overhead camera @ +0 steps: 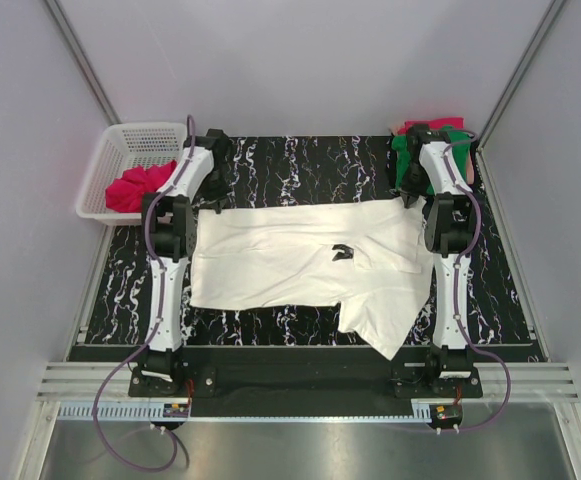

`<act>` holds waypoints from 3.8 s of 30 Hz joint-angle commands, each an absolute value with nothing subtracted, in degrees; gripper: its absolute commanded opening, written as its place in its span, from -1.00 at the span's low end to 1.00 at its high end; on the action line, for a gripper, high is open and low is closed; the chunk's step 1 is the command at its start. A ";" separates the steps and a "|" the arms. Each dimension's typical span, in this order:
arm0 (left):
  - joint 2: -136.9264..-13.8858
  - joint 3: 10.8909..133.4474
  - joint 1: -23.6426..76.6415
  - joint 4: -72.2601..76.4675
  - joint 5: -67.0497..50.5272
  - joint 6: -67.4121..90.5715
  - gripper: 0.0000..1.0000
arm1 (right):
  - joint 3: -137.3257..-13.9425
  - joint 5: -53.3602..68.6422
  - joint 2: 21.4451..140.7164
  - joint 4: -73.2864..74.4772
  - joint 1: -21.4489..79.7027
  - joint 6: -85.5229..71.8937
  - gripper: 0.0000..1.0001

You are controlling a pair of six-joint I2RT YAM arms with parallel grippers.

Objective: Fold and stack the t-shirts
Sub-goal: Fold the tshirt

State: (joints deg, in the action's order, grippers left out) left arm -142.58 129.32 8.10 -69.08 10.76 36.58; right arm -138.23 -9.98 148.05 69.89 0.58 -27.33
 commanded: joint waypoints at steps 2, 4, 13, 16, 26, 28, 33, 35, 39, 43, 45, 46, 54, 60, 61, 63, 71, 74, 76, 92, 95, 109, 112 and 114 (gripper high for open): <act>-146.42 140.00 7.38 -71.36 10.90 37.97 -1.00 | -140.45 -7.56 148.98 68.91 0.35 -27.60 -1.00; -146.69 140.89 6.86 -71.54 10.55 38.58 -1.00 | -140.62 -7.65 149.24 68.91 0.35 -27.16 -1.00; -144.32 139.57 5.89 -71.10 11.60 38.06 -1.00 | -143.26 -6.59 149.77 69.17 0.35 -26.72 -1.00; -141.07 138.08 5.45 -70.84 10.64 37.27 -0.79 | -143.35 -6.59 148.89 69.26 0.35 -26.11 -1.00; -131.93 125.86 4.92 -70.49 8.61 35.16 -0.39 | -139.84 -4.66 147.39 69.35 0.35 -26.54 -0.87; -131.22 125.42 4.92 -70.58 8.70 34.81 -0.39 | -138.87 -4.75 147.13 69.08 0.26 -26.54 -0.84; -132.27 122.71 4.92 -70.23 8.44 34.89 -0.39 | -137.99 -4.22 146.08 69.08 0.35 -26.54 -0.84; -132.80 121.73 5.01 -69.70 8.09 35.15 -0.40 | -137.29 -3.96 145.46 69.00 0.35 -26.46 -0.85; -134.38 120.15 5.01 -66.54 8.17 35.33 -0.41 | -136.41 -3.25 144.05 69.08 0.35 -25.93 -0.85; -136.93 122.43 5.01 -66.09 8.79 35.33 -0.66 | -135.53 -2.90 143.35 69.08 0.35 -25.58 -0.99; -138.07 123.31 5.01 -66.18 8.96 35.33 -0.77 | -135.18 -2.81 143.09 69.08 0.35 -25.58 -1.00; -138.42 123.66 5.01 -66.18 8.70 35.25 -0.79 | -134.91 -2.90 143.00 69.08 0.26 -25.40 -1.00; -140.98 123.22 5.10 -66.09 9.14 35.95 -1.00 | -133.42 -3.78 142.73 68.91 0.35 -24.87 -1.00; -143.34 127.87 4.92 -67.76 10.72 36.82 -1.00 | -134.29 -3.69 143.79 68.82 0.35 -25.05 -1.00; -144.48 130.58 4.83 -69.16 10.55 37.09 -1.00 | -134.47 -3.60 144.22 68.91 0.35 -25.05 -1.00; -145.37 132.97 4.83 -70.31 10.20 37.44 -1.00 | -135.35 -3.25 144.67 68.82 0.26 -25.14 -1.00; -145.72 135.97 4.13 -71.98 9.49 37.18 -1.00 | -141.06 -3.08 148.97 69.34 0.35 -26.19 -1.00; -145.20 136.32 3.69 -71.90 9.40 37.35 -1.00 | -143.08 -2.73 150.20 69.43 0.35 -26.28 -1.00; -145.19 137.02 3.26 -71.98 9.14 37.53 -1.00 | -144.75 -2.55 151.25 69.61 0.35 -26.37 -1.00; -144.58 139.40 0.17 -70.49 7.03 37.44 -1.00 | -148.81 -1.23 152.32 70.05 -1.93 -26.55 -1.00; -142.83 138.78 0.35 -69.61 5.10 36.92 -0.96 | -146.87 -0.36 150.30 70.22 -1.93 -25.58 -1.00; -104.36 98.82 2.72 -67.15 -1.49 28.92 -0.32 | -117.75 5.27 115.78 70.31 -1.41 -24.96 -0.60; -92.49 87.04 2.72 -66.19 -2.54 27.07 -0.25 | -102.12 6.33 103.57 67.52 -0.36 -25.49 -0.60; -83.88 78.28 2.72 -64.52 -3.08 26.37 -0.17 | -94.43 8.08 94.11 65.84 -0.35 -26.45 -0.56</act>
